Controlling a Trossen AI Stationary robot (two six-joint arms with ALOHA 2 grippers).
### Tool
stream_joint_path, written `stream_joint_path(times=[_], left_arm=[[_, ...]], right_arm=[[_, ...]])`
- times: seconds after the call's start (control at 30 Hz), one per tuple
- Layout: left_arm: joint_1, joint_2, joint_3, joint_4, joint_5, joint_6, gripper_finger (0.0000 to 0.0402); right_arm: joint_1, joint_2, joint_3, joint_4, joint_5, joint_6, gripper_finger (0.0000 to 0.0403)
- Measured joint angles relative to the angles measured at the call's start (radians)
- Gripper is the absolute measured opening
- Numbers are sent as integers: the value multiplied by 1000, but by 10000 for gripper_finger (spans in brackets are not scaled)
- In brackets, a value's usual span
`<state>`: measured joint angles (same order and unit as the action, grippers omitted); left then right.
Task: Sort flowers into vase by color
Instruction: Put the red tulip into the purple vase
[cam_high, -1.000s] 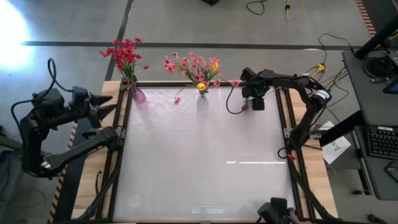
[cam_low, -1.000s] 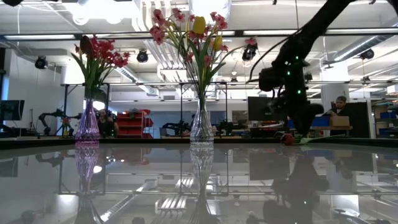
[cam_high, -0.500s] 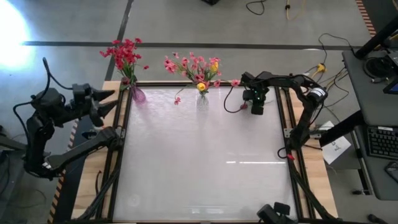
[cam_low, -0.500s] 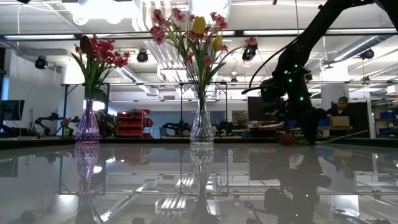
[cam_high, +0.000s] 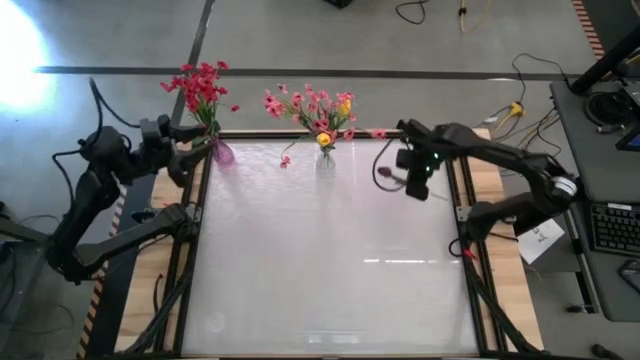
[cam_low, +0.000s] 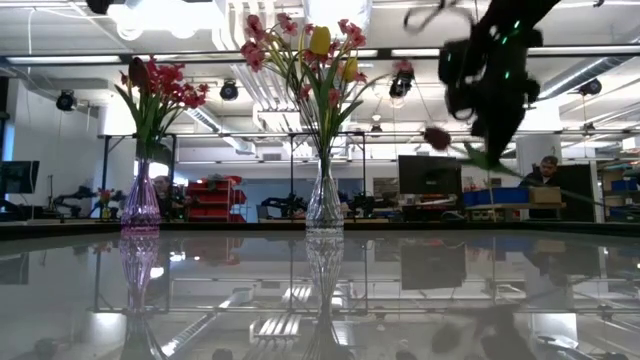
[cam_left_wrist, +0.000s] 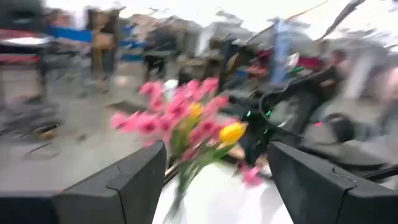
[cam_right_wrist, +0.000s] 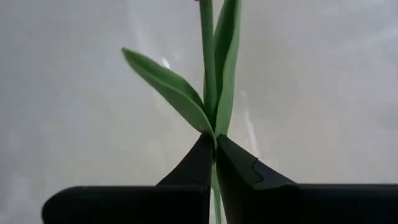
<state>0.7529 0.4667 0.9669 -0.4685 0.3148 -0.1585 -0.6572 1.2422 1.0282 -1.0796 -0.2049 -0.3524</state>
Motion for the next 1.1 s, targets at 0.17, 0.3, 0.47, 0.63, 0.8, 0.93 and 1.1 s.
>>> stream_joint_path(times=[0.17, 0.3, 0.47, 0.63, 0.8, 0.93, 1.1], left_arm=[[-61, 55, -25, 136, 140, -79, 257], [-183, 117, -28, 136, 64, -56, 242], [-446, 218, -14, 167, -140, -19, 228], [-806, 344, 51, 189, -528, 69, 224], [-1007, 482, 128, 195, -793, 86, 228], [-1019, 582, 179, 195, -800, 57, 243], [-1019, 695, 224, 252, -796, 36, 253]], right_arm=[[254, -118, -10, 63, -50, 305, 9], [457, -174, -7, 276, -50, 523, 9], [587, -175, 12, 636, -33, 741, 9], [651, -111, 128, 883, 4, 757, 9], [663, 8, 309, 872, 70, 694, 9], [661, 106, 432, 865, 74, 657, 9], [669, 190, 533, 860, 66, 593, 9]])
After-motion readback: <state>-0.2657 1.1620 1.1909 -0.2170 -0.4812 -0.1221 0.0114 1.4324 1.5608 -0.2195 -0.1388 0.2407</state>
